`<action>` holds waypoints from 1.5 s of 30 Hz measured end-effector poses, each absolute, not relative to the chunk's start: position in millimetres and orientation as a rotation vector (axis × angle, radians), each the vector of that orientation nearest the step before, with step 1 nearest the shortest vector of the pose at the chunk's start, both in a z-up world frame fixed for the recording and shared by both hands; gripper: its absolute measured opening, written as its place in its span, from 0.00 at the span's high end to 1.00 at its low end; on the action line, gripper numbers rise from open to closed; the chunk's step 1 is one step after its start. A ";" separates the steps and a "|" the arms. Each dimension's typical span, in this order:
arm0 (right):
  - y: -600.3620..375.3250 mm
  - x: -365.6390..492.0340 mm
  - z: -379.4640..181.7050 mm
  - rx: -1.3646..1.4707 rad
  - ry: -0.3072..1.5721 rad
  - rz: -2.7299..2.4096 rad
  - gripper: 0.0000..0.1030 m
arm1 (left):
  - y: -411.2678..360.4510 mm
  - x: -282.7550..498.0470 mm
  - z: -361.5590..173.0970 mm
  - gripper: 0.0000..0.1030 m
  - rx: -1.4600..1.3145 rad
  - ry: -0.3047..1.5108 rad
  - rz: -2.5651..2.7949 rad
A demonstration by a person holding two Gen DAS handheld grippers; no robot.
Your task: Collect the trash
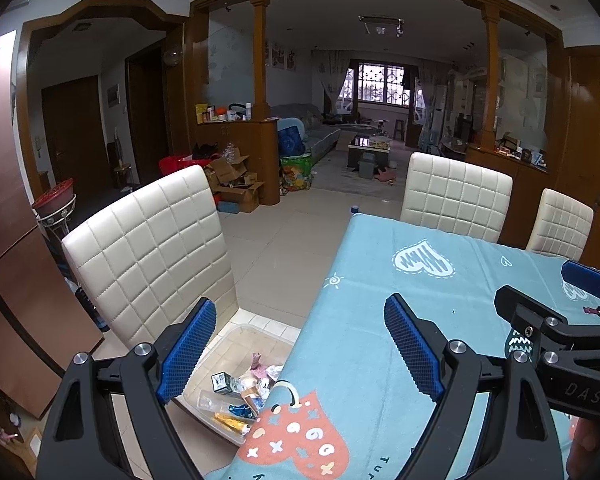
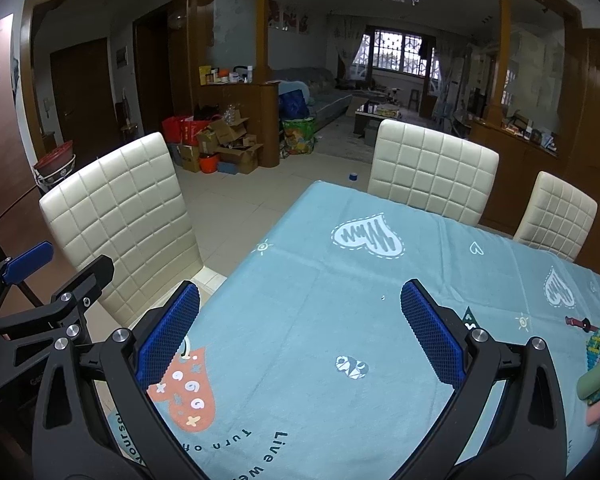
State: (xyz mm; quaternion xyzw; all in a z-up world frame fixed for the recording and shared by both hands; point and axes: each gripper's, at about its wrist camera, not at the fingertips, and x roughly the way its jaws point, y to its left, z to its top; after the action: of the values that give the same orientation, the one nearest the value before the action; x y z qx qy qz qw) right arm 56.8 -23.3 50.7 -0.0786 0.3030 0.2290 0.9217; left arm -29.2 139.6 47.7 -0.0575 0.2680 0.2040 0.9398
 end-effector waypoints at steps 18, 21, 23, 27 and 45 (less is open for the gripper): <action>-35.1 64.8 51.3 -0.145 0.617 0.443 0.03 | 128.2 -19.7 48.3 0.18 -0.097 0.542 0.391; -36.5 65.3 51.3 -0.147 0.616 0.438 0.03 | 128.0 -17.5 47.9 0.18 -0.101 0.545 0.382; -37.9 66.2 51.2 -0.148 0.615 0.433 0.03 | 126.6 -17.5 48.1 0.18 -0.093 0.539 0.393; -42.8 69.2 51.1 -0.143 0.615 0.420 0.03 | 122.7 -14.2 48.1 0.18 -0.080 0.542 0.382; -59.3 77.3 52.0 -0.124 0.620 0.382 0.03 | 111.6 0.3 45.2 0.18 -0.077 0.583 0.339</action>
State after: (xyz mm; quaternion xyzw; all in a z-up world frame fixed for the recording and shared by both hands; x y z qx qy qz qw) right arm 77.3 -59.3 52.0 -0.0604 0.3032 0.1869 0.9325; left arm 0.3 111.6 45.2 -0.0379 0.2858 0.1661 0.9430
